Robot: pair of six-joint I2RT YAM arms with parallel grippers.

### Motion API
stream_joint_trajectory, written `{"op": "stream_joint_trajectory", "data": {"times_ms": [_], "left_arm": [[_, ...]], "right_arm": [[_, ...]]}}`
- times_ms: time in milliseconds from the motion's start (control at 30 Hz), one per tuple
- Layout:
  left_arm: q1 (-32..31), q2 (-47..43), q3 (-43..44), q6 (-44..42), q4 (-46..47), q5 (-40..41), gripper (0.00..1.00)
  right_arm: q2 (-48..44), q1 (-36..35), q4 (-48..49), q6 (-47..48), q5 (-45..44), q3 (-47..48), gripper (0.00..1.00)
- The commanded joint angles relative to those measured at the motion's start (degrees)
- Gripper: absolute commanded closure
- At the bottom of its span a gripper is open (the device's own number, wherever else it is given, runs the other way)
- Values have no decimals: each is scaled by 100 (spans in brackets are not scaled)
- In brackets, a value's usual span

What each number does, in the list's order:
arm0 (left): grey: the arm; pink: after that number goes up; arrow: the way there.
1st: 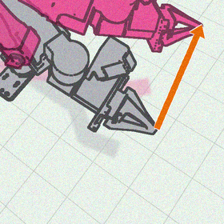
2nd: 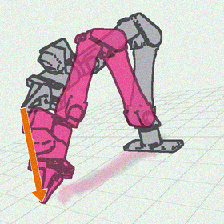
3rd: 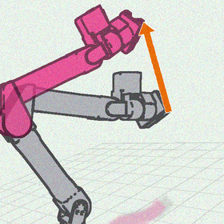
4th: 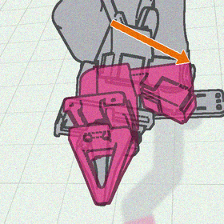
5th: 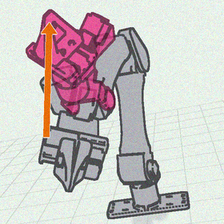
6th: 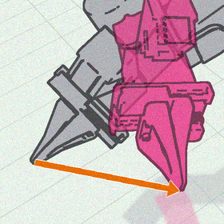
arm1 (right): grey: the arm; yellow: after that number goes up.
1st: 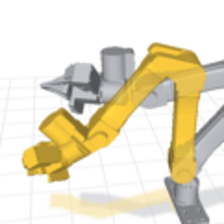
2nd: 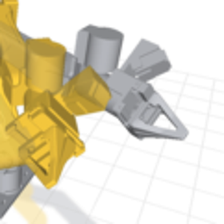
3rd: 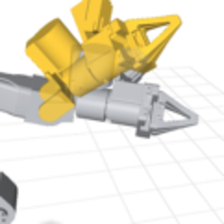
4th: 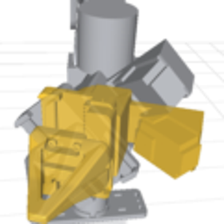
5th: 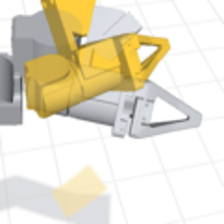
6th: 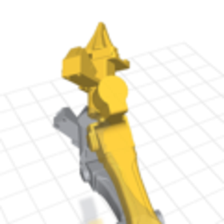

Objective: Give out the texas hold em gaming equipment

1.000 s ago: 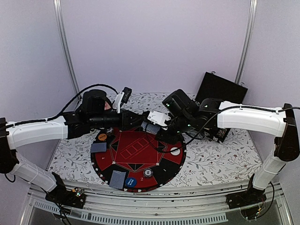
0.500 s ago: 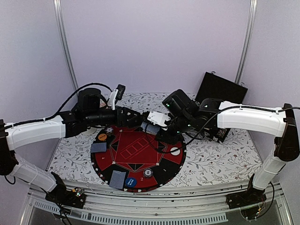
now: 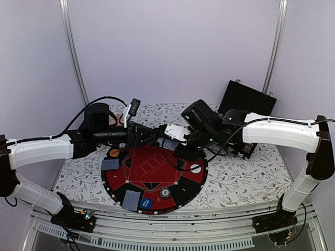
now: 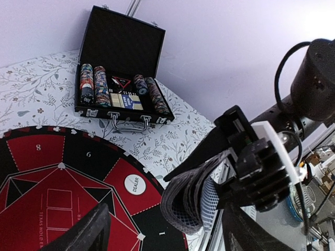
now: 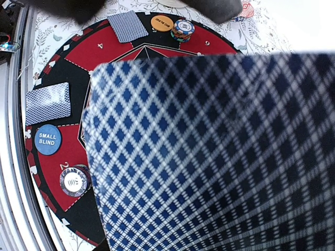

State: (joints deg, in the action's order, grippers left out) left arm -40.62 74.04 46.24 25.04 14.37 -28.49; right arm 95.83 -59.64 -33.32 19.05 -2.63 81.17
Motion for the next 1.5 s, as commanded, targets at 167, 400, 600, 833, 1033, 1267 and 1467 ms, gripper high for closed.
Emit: {"op": "stream_joint_trajectory", "data": {"times_ms": [167, 400, 600, 833, 1033, 1267, 1467], "left_arm": [[-119, 504, 223, -60, 386, -310, 25], [-235, 919, 382, 152, 673, -337, 23], [-264, 1025, 658, 12, 106, 159, 39], [-263, 649, 599, -258, -593, 972, 56], [-267, 458, 558, -328, -776, 1031, 68], [-263, 340, 483, -359, -713, 770, 73], [-264, 241, 440, -360, -601, 401, 91]], "right_arm": [[45, -39, 27, 11, -2, 112, 59], [76, -39, 45, -6, 16, 126, 59], [85, -39, 32, 11, -2, 126, 59], [83, -37, 43, 16, -18, 94, 59], [123, -39, 45, 42, -31, 110, 59], [120, -39, 28, 46, -51, 114, 59], [119, -35, 28, 38, -68, 110, 59]]}}
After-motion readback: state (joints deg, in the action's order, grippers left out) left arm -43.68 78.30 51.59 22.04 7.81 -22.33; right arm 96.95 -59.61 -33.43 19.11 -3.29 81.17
